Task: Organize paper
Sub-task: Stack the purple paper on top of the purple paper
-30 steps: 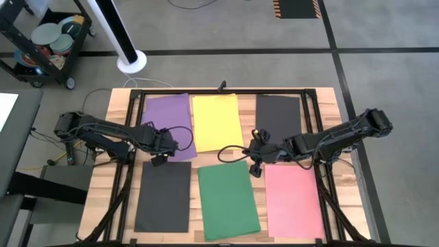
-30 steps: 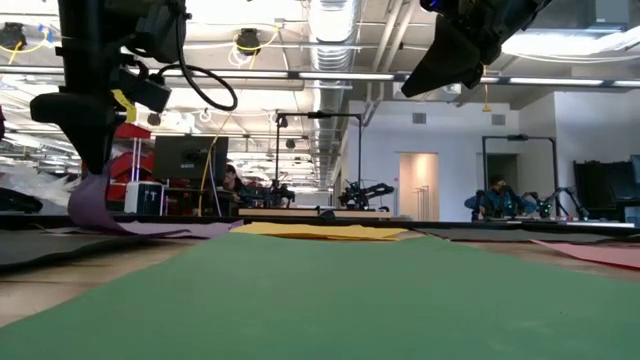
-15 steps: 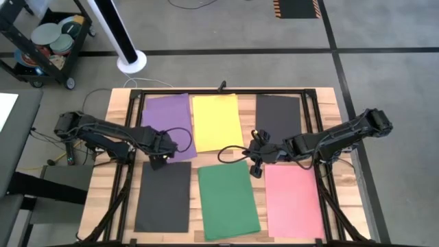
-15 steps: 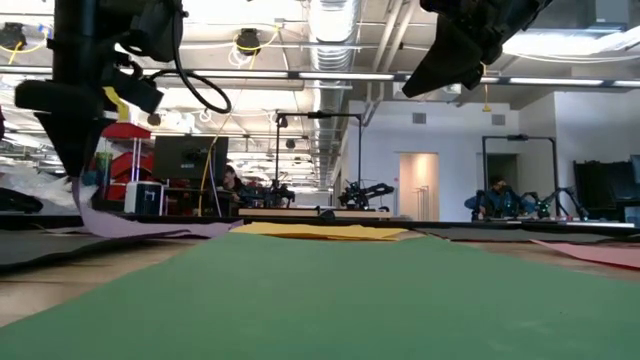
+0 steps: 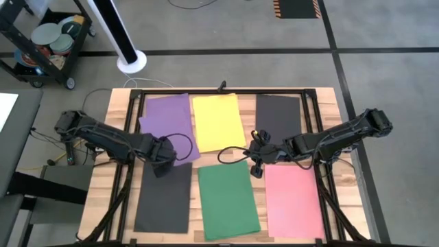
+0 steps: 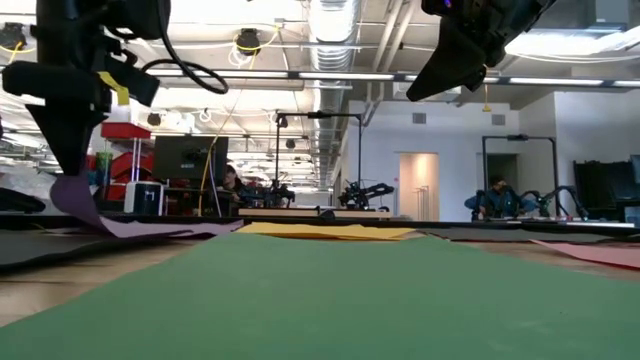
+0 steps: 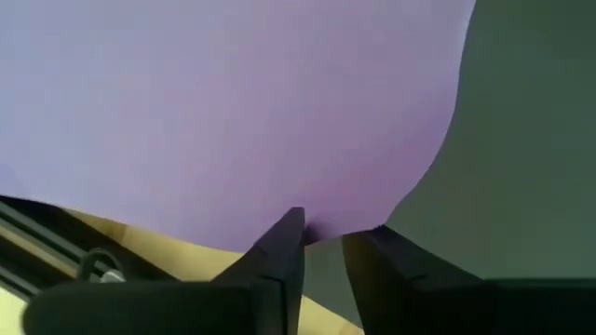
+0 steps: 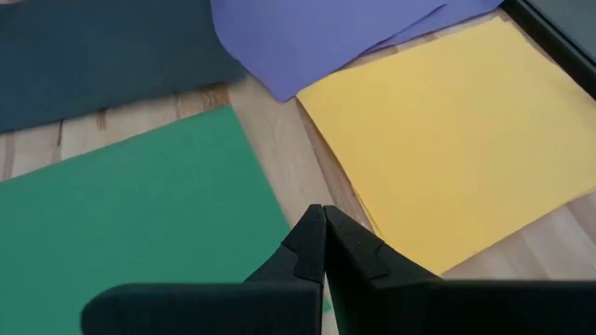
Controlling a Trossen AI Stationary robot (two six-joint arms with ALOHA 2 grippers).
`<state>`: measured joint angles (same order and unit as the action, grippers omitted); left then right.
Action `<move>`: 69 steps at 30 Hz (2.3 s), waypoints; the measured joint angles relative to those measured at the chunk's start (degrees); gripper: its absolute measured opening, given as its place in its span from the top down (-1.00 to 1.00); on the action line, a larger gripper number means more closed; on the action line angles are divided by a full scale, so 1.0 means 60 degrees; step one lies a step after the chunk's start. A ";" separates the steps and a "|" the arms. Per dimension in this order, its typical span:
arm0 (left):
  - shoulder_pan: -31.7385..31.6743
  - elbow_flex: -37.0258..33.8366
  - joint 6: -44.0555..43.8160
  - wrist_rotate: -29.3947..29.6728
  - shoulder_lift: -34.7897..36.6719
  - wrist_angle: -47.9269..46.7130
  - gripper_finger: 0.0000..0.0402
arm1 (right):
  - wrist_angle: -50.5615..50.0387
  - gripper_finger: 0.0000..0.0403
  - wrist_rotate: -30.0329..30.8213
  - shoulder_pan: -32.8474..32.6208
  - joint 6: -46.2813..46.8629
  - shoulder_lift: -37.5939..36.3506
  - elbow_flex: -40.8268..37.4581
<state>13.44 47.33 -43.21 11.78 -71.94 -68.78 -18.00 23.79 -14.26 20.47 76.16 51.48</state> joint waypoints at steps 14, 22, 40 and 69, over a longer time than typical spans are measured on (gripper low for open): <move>0.0522 0.0000 0.0077 0.0957 0.0000 0.0004 0.19 | 0.0004 1.00 0.0004 0.0004 -0.0171 0.0000 0.0000; 0.0143 0.0000 0.0027 0.1633 -0.0007 -0.0218 0.06 | 0.0004 1.00 0.0007 0.0004 -0.0168 0.0000 0.0000; 0.0196 0.0000 0.0000 0.2133 -0.0007 -0.0733 0.06 | 0.0007 1.00 0.0007 -0.0044 -0.0240 0.0000 0.0000; -0.0409 0.0000 0.2116 0.2645 -0.0007 -0.0769 0.06 | 0.0091 1.00 0.0087 0.0102 -0.0277 0.0000 0.0000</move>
<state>10.98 47.33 -30.51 27.65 -71.99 -73.39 -17.45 24.32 -13.65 18.81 76.16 51.48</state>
